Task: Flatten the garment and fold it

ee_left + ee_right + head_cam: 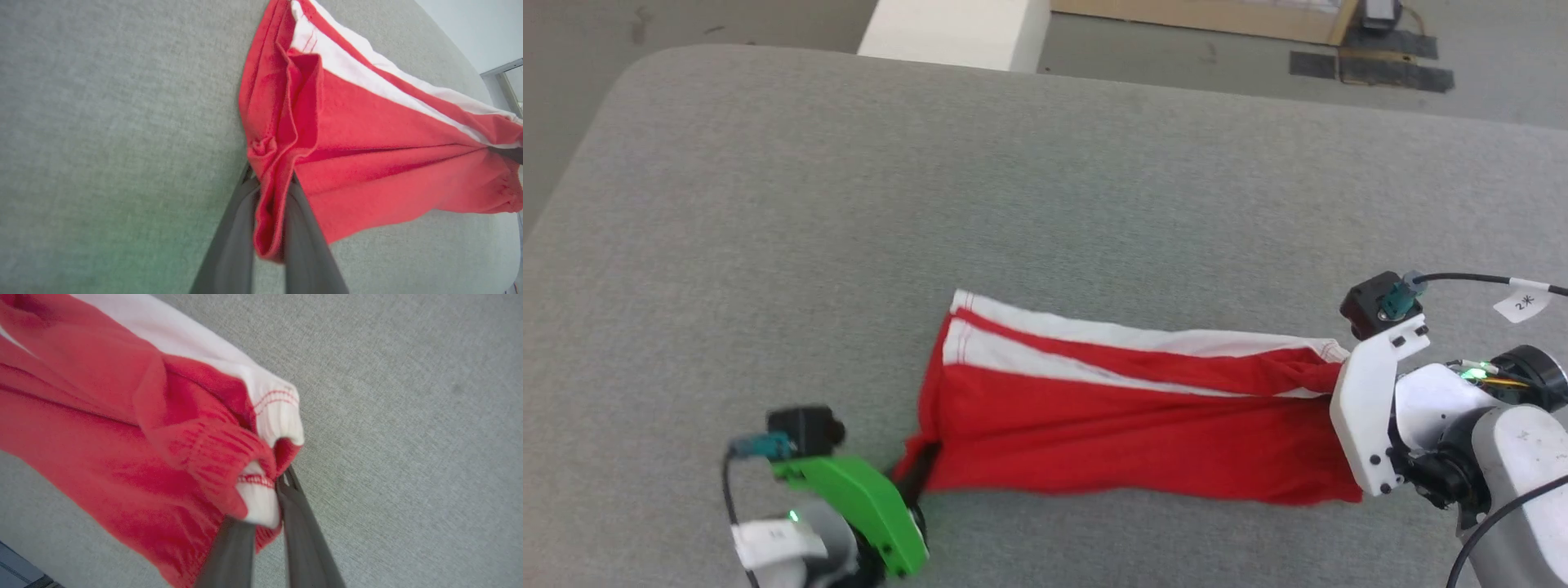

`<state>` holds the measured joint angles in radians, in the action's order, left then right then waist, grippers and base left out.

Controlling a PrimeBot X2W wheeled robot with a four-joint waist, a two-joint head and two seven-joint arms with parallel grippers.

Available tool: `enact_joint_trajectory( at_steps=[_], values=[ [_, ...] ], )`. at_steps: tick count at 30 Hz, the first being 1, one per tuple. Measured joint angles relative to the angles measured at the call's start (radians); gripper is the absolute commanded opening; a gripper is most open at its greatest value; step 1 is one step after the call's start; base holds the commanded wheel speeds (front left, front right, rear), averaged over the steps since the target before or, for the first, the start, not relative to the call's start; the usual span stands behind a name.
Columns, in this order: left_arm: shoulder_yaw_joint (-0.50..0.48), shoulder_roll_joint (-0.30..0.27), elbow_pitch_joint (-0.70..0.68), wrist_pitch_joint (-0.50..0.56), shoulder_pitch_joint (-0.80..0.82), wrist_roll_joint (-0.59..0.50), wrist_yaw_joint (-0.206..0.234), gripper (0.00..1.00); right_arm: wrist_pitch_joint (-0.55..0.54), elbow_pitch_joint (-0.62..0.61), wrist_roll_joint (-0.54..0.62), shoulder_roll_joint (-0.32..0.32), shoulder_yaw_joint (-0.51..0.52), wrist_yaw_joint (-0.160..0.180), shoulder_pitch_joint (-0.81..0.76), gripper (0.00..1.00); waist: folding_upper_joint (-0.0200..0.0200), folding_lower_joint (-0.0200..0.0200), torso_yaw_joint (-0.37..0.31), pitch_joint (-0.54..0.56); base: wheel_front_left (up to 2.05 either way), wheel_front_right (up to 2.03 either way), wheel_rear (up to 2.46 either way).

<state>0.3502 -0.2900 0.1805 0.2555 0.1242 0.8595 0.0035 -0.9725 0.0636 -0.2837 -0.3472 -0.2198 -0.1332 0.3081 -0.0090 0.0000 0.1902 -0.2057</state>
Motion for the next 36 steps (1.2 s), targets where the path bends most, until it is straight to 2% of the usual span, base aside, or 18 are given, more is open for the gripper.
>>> enact_joint_trajectory(
  at_steps=[4, 5, 6, 7, 8, 14, 19, 23, 27, 30, 34, 36],
  values=[
    [0.029, 0.013, -0.027, 0.025, -0.047, 0.005, 0.023, 0.0, 0.001, 0.039, 0.017, 0.005, 0.012, 0.0, 0.005, 0.0, 0.0, 0.0, 0.023, 0.012, 0.0, 0.0, 0.0],
    [0.03, 0.013, -0.032, 0.026, -0.048, 0.004, 0.03, 0.07, 0.0, 0.05, 0.022, 0.014, 0.017, 0.0, 0.005, 0.0, 0.0, 0.0, 0.027, 0.016, 0.0, 0.0, 0.0],
    [0.028, 0.014, -0.036, 0.026, -0.048, 0.004, 0.039, 0.49, 0.001, 0.058, 0.022, 0.024, 0.02, 0.0, 0.005, 0.0, 0.0, 0.0, 0.03, 0.02, 0.0, 0.0, 0.0],
    [0.025, 0.014, -0.041, 0.025, -0.048, 0.004, 0.045, 1.0, 0.007, 0.062, 0.024, 0.035, 0.027, 0.0, 0.005, 0.19, 0.0, 0.0, 0.032, 0.025, 0.0, 0.0, 0.0],
    [0.02, 0.012, -0.046, 0.025, -0.048, 0.003, 0.054, 1.0, 0.016, 0.064, 0.028, 0.042, 0.03, 0.001, 0.005, 1.0, 0.0, 0.0, 0.033, 0.03, 0.0, 0.0, 0.0],
    [-0.034, -0.028, -0.098, 0.008, -0.047, -0.002, 0.094, 1.0, 0.083, 0.047, 0.033, 0.088, 0.074, 0.001, -0.009, 1.0, 0.0, 0.0, 0.021, 0.053, 0.0, 0.0, 0.0],
    [-0.114, -0.075, -0.156, -0.062, -0.042, -0.026, 0.127, 1.0, 0.151, -0.035, 0.077, 0.172, 0.172, 0.001, -0.078, 1.0, 0.0, 0.0, 0.001, 0.075, 0.0, 0.0, 0.0],
    [-0.151, -0.12, -0.173, -0.209, -0.035, -0.123, 0.131, 1.0, 0.214, -0.109, 0.157, 0.267, 0.27, 0.001, -0.156, 1.0, 0.0, 0.0, -0.02, 0.087, 0.0, 0.0, 0.0],
    [-0.166, -0.134, -0.161, -0.409, -0.03, -0.234, 0.128, 1.0, 0.23, -0.149, 0.197, 0.291, 0.304, 0.001, -0.241, 1.0, 0.0, 0.0, -0.034, 0.094, 0.0, 0.0, 0.0],
    [-0.17, -0.131, -0.142, -0.495, -0.03, -0.296, 0.118, 1.0, 0.227, -0.15, 0.168, 0.293, 0.296, 0.001, -0.275, 1.0, 0.0, 0.0, -0.041, 0.093, 0.0, 0.0, 0.0],
    [-0.199, -0.095, -0.155, -0.508, -0.03, -0.378, 0.089, 1.0, 0.224, -0.134, 0.156, 0.295, 0.286, 0.001, -0.27, 1.0, 0.0, 0.0, -0.037, 0.082, 0.0, 0.0, 0.0],
    [-0.235, -0.056, -0.19, -0.51, -0.03, -0.423, 0.063, 1.0, 0.219, -0.108, 0.161, 0.295, 0.278, 0.001, -0.247, 1.0, 0.0, 0.0, -0.032, 0.073, 0.0, 0.0, 0.0]
  ],
)
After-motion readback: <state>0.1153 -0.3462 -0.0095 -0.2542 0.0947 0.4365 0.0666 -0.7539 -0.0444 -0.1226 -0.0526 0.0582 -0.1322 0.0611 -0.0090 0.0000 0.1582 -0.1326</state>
